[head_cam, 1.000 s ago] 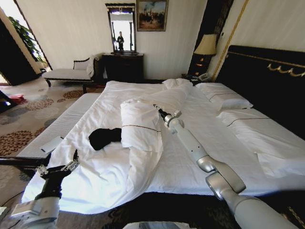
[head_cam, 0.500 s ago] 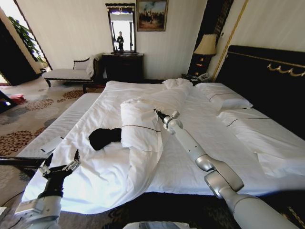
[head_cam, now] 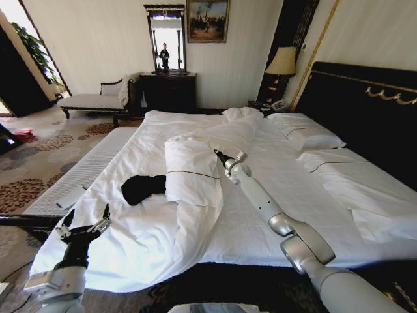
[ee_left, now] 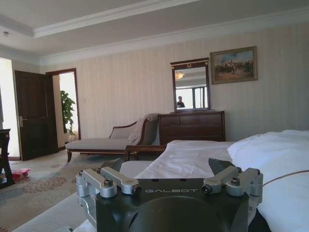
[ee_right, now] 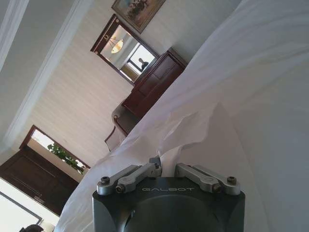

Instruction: Fold the clothes on the bed.

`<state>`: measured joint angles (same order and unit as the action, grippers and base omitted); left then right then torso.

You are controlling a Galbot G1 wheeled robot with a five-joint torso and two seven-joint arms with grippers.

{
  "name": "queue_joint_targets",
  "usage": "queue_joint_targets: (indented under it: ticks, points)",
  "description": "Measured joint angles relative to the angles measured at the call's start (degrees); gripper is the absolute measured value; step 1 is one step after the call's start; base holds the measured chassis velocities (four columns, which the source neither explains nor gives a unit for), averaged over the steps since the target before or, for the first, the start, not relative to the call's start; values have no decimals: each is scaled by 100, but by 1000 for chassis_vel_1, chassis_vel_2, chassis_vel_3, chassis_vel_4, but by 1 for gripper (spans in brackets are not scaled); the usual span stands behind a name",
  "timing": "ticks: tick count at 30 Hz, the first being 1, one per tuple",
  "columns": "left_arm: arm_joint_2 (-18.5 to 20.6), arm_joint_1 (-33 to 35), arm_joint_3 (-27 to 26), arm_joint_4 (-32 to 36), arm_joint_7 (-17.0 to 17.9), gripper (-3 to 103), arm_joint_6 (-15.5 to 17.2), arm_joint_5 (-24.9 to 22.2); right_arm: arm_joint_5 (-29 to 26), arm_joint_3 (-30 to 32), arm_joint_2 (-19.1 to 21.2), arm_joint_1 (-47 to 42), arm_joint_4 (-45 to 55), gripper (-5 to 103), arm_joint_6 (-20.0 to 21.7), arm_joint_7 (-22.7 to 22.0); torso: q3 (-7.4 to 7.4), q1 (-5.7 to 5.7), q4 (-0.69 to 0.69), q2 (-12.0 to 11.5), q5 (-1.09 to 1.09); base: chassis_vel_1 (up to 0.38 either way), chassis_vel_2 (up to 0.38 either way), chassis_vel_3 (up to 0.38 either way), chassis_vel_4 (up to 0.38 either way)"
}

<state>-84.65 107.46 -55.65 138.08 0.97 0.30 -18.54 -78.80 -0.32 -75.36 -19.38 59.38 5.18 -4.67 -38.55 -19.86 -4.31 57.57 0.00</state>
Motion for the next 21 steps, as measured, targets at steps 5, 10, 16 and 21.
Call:
queue_joint_targets:
  ticks: [5,10,16,21]
  points:
    - [52,-71,50,-53,2,100,-6,-39,-28,582,106,-901,1096,0,-459,-57,0,0,0,0,1,0,0,0,0]
    - [80,-142,183,-124,2,100,-19,-28,-107,1098,331,-1404,1804,0,-839,5,0,0,-1,0,1,0,0,0,0]
    - [122,-208,318,-165,3,100,-19,-4,-271,1685,628,-1826,2364,0,-1063,15,0,0,-1,0,1,0,0,0,0]
    - [198,-240,366,-168,3,100,-19,-36,-311,2426,893,-2488,3012,0,-1162,-2,0,0,-1,0,3,0,0,0,0]
